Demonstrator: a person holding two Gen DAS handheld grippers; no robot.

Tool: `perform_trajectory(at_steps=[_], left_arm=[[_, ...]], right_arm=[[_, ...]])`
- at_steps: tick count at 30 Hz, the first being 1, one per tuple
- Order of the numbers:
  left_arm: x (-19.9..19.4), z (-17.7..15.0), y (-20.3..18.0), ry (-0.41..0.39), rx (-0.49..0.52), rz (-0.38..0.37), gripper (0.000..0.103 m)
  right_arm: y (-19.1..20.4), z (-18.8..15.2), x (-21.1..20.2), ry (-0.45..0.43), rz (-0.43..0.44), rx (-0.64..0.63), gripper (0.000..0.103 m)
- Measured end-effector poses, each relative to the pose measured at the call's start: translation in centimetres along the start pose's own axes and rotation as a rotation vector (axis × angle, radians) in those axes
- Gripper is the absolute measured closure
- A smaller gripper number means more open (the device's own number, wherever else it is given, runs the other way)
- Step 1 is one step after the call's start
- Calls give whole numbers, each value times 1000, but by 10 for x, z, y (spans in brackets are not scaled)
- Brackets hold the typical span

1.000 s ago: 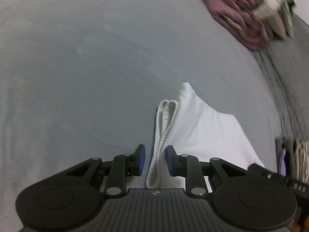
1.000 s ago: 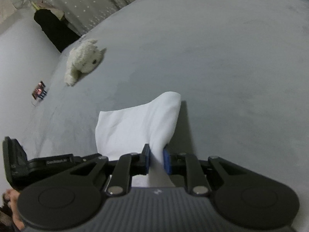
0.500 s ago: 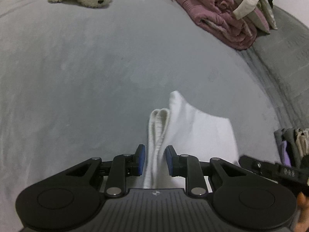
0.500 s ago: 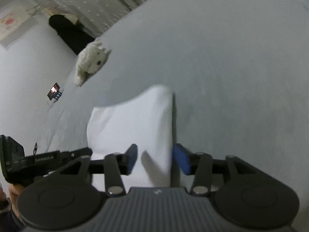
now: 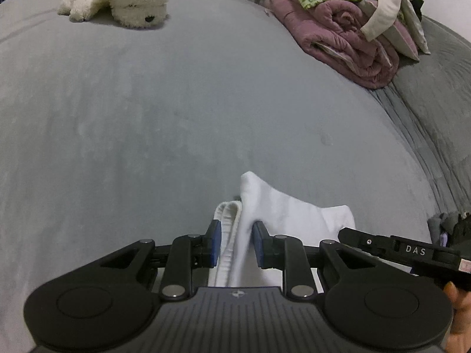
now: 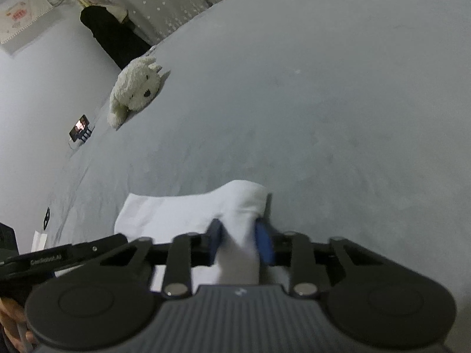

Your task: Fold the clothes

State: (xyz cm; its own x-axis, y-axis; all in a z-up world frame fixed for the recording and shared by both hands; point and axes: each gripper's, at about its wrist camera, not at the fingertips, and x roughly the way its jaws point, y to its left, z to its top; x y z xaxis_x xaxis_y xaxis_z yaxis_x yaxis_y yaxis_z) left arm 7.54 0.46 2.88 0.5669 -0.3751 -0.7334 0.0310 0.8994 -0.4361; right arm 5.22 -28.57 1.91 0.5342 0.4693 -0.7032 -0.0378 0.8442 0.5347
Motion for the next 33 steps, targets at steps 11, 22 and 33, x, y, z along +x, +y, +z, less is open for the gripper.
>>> perform_trajectory(at_steps=[11, 22, 33], left_arm=[[1, -2, 12, -16, -15, -42, 94], [-12, 4, 22, -4, -61, -88, 94], [-29, -6, 10, 15, 2, -68, 91]], right_arm=[[27, -11, 6, -86, -119, -166, 81], [39, -9, -25, -142, -197, -211, 71], [83, -54, -38, -83, -153, -502, 82]])
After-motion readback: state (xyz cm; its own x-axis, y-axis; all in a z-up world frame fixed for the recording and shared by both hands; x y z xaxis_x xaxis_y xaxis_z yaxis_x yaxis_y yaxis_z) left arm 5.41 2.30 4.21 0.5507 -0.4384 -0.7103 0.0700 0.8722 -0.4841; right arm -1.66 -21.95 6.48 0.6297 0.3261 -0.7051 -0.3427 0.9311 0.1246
